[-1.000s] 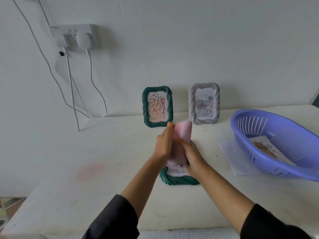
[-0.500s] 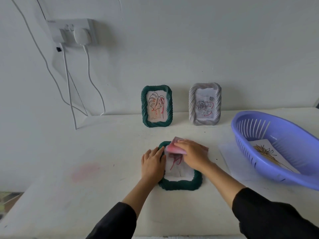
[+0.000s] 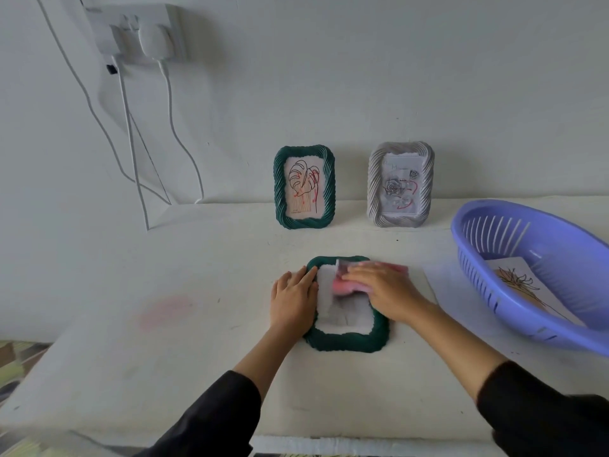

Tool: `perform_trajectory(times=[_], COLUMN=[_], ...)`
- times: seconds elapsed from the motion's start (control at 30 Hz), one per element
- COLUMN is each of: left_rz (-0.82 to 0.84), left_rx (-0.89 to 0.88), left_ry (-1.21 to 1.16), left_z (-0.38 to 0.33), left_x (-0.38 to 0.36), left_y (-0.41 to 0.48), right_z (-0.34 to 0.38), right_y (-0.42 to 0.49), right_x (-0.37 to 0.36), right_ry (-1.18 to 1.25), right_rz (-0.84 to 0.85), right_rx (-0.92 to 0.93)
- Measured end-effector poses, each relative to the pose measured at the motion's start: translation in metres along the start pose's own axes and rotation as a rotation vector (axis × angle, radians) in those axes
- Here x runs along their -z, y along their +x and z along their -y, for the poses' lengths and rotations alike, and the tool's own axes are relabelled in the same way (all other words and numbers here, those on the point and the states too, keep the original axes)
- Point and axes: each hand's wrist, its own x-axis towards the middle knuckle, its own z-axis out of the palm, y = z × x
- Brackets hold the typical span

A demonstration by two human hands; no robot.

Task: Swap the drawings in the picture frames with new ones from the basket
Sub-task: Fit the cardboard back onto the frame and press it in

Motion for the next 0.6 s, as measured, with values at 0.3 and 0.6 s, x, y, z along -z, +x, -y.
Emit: perform_trajectory(times=[0.3,0.6], left_rz=[-0.012,-0.026], left_rx=[-0.002,-0.006], left_ry=[-0.003,-0.002], left_z=[0.001,0.003], left_x=[0.0,-0.001], left_y=[0.001,0.0], right_z=[-0.001,0.007], right_y=[-0.043,0.004], right_x=[0.005,-0.001], right_ry=[0.07,0.097], right_rz=[0.188,0.101], right_rx=[0.231,0.076])
